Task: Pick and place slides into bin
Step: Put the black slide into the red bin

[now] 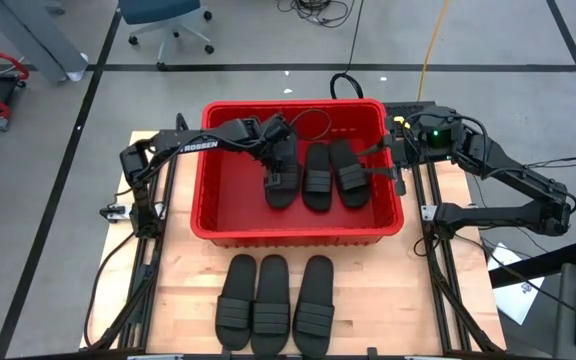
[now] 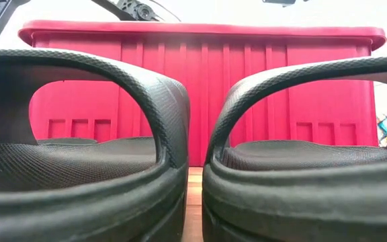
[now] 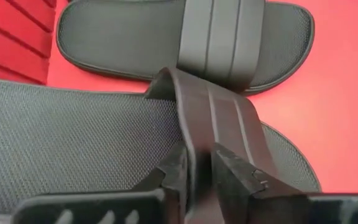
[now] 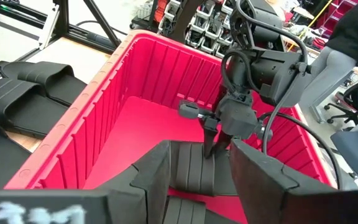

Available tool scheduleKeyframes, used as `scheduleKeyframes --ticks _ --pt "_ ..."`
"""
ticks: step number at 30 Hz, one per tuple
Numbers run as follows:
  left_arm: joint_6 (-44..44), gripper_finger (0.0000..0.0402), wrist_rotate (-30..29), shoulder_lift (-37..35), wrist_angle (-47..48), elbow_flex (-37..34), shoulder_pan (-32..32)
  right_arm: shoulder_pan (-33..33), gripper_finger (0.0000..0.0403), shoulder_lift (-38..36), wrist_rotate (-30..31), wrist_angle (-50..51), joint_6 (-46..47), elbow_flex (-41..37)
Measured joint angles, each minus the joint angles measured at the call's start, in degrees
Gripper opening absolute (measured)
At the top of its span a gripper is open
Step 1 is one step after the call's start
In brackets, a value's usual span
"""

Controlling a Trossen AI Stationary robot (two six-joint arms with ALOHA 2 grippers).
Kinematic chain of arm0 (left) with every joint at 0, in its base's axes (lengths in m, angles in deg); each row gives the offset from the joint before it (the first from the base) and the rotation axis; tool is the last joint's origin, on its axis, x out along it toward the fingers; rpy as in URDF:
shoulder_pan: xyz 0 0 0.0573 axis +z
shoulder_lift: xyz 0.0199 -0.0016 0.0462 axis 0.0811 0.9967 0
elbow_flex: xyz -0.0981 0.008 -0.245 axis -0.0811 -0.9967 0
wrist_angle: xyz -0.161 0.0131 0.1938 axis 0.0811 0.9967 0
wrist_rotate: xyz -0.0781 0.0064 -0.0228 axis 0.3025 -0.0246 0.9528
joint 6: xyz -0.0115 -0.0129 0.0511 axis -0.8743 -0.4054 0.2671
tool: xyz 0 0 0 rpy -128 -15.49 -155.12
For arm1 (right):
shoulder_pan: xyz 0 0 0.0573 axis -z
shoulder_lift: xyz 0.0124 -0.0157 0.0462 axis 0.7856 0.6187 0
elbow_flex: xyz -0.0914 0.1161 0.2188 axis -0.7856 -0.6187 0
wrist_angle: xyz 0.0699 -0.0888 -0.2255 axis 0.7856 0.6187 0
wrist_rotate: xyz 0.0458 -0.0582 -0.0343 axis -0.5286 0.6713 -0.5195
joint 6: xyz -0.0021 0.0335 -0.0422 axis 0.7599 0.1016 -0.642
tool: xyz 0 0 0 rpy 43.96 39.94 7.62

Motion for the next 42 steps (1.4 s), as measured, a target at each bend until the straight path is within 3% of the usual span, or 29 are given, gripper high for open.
scheduleKeyframes --ticks 9,15,23,29,33,42 --pt "0.0 0.014 -3.0 0.2 -1.1 -0.1 -1.0 0.0 0.0152 0.0 0.0 0.0 0.0 0.0" --pt "-1.8 0.0168 -3.0 -0.1 -0.7 0.5 -1.1 0.0 0.0155 0.0 0.0 0.0 0.0 0.0" --pt "-6.1 0.0175 -3.2 -3.9 2.1 4.5 -1.0 0.0 0.0154 0.0 0.0 0.0 0.0 0.0" --pt "-11.7 0.0175 -11.0 -7.9 6.2 4.9 0.2 0.0 0.0156 0.0 0.0 0.0 0.0 0.0" --pt "-17.2 0.0175 -13.1 -6.3 4.9 4.8 1.4 0.0 0.0155 0.0 0.0 0.0 -0.1 0.0" --pt "-17.3 0.0175 -15.1 1.8 1.8 4.7 1.1 0.0 0.0154 0.1 0.0 0.0 -0.2 0.0"
